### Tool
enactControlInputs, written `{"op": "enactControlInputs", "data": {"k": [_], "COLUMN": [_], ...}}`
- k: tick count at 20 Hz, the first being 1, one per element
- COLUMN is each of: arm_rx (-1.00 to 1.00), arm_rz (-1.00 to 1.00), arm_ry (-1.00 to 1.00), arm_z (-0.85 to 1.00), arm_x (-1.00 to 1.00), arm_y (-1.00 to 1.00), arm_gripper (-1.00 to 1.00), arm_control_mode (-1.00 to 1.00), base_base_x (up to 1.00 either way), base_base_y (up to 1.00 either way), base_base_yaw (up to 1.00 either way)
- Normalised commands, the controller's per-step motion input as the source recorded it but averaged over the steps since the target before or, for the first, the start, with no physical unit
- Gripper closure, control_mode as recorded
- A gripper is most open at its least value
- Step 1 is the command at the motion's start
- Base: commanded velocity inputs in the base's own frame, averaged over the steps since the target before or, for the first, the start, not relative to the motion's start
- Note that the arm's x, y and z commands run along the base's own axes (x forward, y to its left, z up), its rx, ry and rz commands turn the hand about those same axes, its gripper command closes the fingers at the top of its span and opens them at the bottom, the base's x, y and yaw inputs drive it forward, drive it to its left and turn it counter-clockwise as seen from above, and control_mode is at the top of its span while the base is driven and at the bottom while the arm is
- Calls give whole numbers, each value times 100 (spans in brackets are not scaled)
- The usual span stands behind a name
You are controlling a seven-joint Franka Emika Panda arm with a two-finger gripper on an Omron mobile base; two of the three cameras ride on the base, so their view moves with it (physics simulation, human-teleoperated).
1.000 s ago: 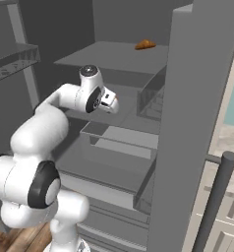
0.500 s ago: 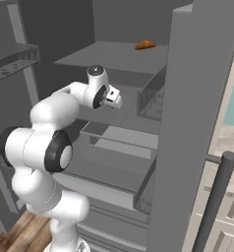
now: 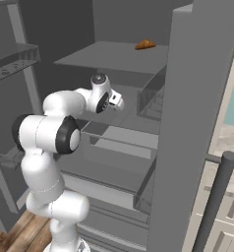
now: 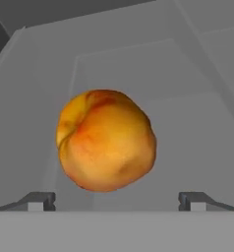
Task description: Pick the apple and peach from the fridge and place them on the plate next to the blender to make a fruit smoothie.
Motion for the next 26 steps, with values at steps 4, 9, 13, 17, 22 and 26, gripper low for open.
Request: {"op": "enactControlInputs", "data": {"k": [4, 9, 13, 17, 22, 26], "arm_rx": [0, 0, 0, 0, -1, 0], "arm_rz": [0, 0, 0, 0, 0, 0], "arm_ry": [1, 0, 1, 1, -5, -6], "arm_z": [-1, -6, -38, -54, -13, -18], "arm_x": [62, 49, 21, 0, 1, 0], "arm_y": [0, 0, 0, 0, 0, 0], "arm_gripper": [-100, -100, -100, 100, 100, 100], "arm_control_mode": [-100, -100, -100, -100, -100, -100], "base_base_x": [0, 0, 0, 0, 0, 0], "base_base_y": [0, 0, 0, 0, 0, 0], "base_base_yaw": [0, 0, 0, 0, 0, 0]}}
